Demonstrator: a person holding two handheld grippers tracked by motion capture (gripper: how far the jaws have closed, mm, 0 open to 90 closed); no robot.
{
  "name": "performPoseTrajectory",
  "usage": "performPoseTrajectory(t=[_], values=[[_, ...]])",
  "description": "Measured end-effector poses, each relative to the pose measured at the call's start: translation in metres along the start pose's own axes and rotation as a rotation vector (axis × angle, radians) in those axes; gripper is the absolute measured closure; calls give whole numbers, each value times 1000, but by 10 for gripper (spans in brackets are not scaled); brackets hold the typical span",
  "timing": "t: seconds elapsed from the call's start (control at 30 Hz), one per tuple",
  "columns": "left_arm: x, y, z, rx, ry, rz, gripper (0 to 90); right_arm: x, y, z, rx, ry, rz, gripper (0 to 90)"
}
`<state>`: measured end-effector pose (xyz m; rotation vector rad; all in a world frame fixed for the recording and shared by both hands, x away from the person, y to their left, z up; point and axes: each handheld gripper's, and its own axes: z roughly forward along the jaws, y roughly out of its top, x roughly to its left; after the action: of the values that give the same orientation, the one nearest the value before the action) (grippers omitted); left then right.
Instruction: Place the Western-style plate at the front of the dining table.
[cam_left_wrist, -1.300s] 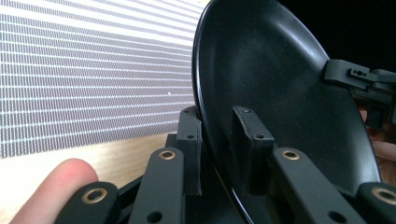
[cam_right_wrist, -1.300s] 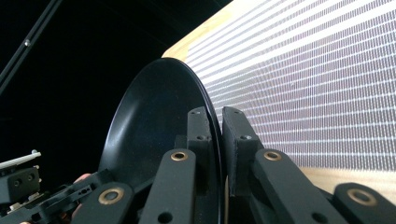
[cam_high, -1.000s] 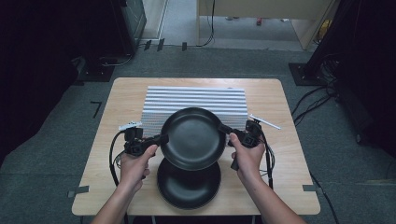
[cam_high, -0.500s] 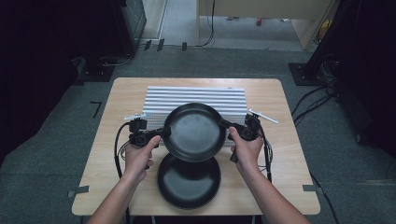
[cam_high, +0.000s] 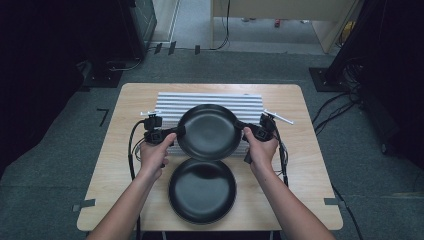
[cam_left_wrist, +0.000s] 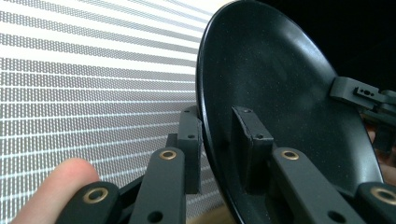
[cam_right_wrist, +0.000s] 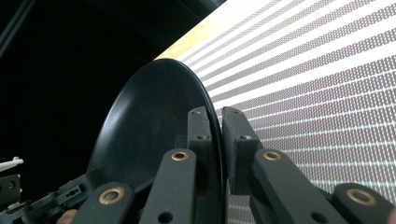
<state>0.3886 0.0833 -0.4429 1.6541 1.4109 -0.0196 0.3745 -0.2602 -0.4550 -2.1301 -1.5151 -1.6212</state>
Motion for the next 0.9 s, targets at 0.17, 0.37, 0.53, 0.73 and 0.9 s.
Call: performPoseTrajectory(t=[0.17,0.37,0.53,0.73,0.9], values=[[12,9,16,4,-2,-53,764,-10,6,19,1,-29,20,829],[23,16,38,9,18,-95,764,-19,9,32,3,-49,49,829],[29,20,51,16,40,-99,763,-28,11,46,2,-73,64,828],[37,25,65,22,61,-114,761,-33,13,58,-5,-94,60,828],[45,28,77,28,75,-126,754,-36,15,70,-11,-127,36,826]])
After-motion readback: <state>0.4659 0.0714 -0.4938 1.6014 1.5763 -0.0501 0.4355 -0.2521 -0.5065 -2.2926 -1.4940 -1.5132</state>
